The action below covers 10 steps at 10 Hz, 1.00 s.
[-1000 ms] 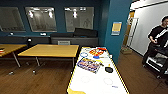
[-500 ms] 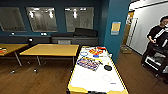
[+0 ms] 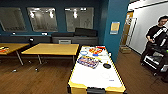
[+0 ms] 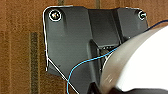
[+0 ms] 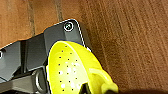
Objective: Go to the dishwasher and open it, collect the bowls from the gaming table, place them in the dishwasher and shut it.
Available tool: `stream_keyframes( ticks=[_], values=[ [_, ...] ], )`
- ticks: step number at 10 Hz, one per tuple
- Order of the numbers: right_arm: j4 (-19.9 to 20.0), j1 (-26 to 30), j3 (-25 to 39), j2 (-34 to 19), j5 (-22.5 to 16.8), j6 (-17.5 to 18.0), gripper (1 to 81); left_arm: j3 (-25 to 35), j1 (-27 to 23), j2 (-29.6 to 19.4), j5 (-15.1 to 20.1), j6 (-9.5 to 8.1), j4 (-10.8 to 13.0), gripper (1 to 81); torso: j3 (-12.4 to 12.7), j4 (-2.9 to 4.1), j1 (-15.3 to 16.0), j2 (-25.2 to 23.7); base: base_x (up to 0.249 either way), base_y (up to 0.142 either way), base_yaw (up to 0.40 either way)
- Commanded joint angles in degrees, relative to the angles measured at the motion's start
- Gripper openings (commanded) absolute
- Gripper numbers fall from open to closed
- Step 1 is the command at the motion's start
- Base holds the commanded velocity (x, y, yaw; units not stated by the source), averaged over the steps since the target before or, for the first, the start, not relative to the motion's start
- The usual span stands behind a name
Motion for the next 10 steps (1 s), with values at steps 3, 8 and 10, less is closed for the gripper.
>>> stream_keyframes(
  ticks=[3, 8, 10],
  values=[
    [-3.24, 0.56, 4.66, -2.34, -3.81, 0.16, 1.0, 0.18, -2.2, -0.49, 1.87, 0.04, 0.62, 1.0, 0.0, 0.0, 0.0, 0.0, -0.108, 0.0, 0.0],
    [11.79, -2.52, 5.47, 0.03, -5.57, -9.24, 1.0, -0.17, -2.29, -0.49, 1.87, -0.05, 0.53, 1.0, 0.0, 0.0, 0.0, 0.0, -0.108, 0.0, 0.0],
    [26.65, -3.22, 5.38, 1.68, -8.18, -23.57, 1.0, -0.08, -2.38, -0.49, 1.87, -0.14, 0.18, 1.0, 0.0, 0.0, 0.0, 0.0, -0.108, 0.0, 0.0]
  ],
)
